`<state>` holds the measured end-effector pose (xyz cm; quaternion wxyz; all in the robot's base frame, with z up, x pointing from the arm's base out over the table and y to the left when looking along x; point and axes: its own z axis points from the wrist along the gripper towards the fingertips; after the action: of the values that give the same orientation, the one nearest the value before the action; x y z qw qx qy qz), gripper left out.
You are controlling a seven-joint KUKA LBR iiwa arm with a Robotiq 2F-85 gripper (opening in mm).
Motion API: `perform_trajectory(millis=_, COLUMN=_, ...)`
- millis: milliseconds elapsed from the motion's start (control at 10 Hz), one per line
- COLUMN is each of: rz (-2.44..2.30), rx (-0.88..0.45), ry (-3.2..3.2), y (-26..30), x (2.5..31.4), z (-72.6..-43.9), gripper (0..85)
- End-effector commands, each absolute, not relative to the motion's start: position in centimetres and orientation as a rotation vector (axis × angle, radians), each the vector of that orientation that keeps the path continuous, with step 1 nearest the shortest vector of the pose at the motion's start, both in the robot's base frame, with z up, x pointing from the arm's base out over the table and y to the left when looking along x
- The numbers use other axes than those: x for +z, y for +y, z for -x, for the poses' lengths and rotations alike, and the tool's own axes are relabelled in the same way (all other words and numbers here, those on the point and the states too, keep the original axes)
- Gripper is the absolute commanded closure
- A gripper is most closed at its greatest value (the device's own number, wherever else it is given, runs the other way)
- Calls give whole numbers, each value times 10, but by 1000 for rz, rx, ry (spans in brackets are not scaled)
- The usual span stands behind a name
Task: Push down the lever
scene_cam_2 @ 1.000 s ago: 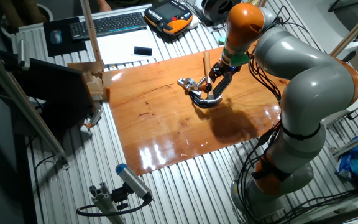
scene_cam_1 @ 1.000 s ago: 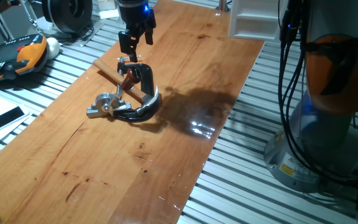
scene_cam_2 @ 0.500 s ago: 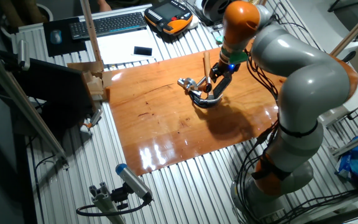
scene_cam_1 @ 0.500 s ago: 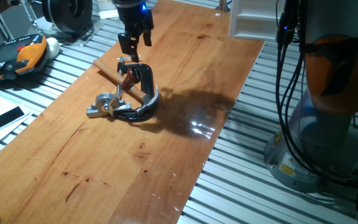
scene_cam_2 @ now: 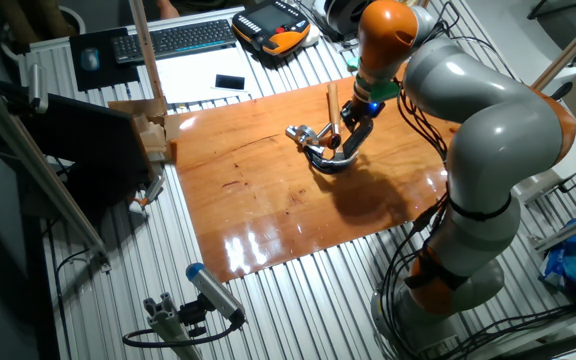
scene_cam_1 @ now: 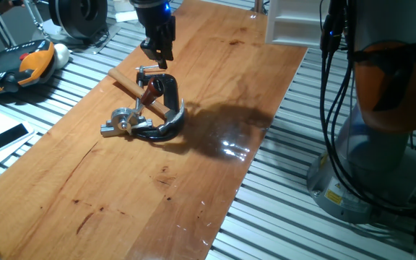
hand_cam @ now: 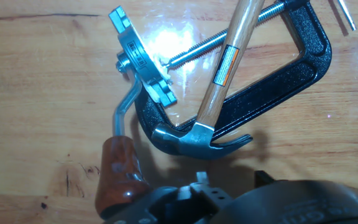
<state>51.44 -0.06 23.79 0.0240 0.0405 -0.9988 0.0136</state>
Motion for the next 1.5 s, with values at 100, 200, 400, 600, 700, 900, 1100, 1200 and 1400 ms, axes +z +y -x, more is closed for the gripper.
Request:
perform_trajectory(millis=100, rz=-126, rx=42, ry=-3092, y=-1, x=238, z=-515, gripper=850)
perform_trajectory(millis=200, rz=-126, rx=40, ry=-3092, y=-1, x=238, z=-514, gripper=850)
perform_trajectory(millis=400, rz=-126, rx=45, ry=-3101, y=-2, x=237, z=-514, gripper=850)
perform_trajectory(millis=600, rz=-129, rx=44, ry=-3109, y=-2, x=235, z=-511, gripper=850)
perform_trajectory(millis=700, rz=-129, rx=39, ry=-3112, y=-2, x=234, z=-509, gripper=850)
perform_trajectory(millis=900, rz=-139, rx=30, ry=-3120, y=-4, x=234, z=-504, gripper=850)
perform_trajectory(millis=1100, rz=-145, rx=14, ry=-3134, y=-4, x=233, z=-496, gripper=850)
perform_trajectory(millis=1200, rz=-148, rx=5, ry=-3141, y=-4, x=231, z=-495, gripper=850)
perform_trajectory(millis=1400, rz=-151, rx=-13, ry=-3160, y=-3, x=227, z=-490, gripper=850)
